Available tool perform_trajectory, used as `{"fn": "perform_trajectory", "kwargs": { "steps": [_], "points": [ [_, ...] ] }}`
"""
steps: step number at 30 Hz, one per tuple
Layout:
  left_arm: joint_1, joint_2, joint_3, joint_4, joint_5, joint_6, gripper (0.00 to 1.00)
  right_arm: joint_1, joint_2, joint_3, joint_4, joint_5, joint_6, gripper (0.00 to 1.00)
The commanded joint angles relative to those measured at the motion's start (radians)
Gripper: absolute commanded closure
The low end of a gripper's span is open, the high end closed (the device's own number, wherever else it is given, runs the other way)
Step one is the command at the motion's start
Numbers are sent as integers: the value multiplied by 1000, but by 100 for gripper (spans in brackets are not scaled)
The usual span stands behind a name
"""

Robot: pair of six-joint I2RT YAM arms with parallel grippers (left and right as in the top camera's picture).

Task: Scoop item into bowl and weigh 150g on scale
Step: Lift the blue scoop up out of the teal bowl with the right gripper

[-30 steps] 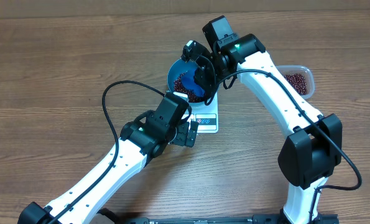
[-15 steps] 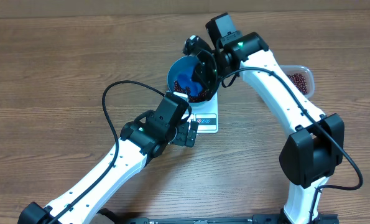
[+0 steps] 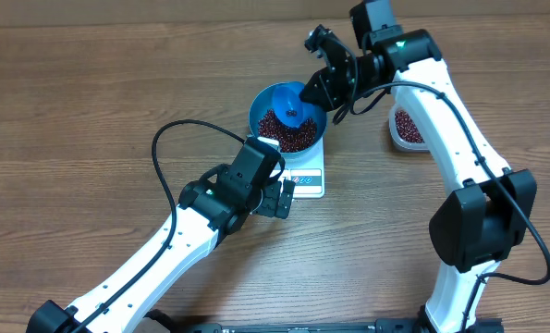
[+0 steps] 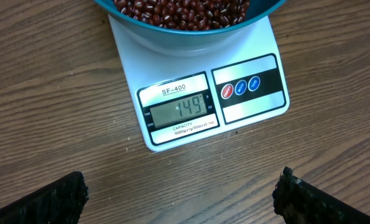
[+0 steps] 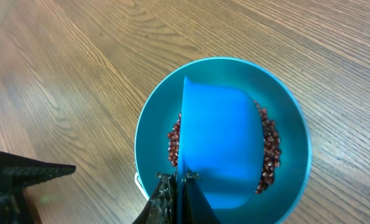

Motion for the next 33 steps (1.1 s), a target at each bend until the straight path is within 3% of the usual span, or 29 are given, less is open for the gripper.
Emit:
{"fn": "perform_trajectory", "kwargs": {
  "steps": [1, 21, 33],
  "points": [
    [4, -6, -11, 0, -6, 16, 0, -23, -2, 32, 3, -95, 22, 96],
    [4, -6, -11, 0, -6, 16, 1, -31, -25, 33, 33, -136, 18, 96],
    [4, -6, -11, 0, -6, 16, 1, -31, -121, 64, 36, -2, -35, 96]
  ]
}}
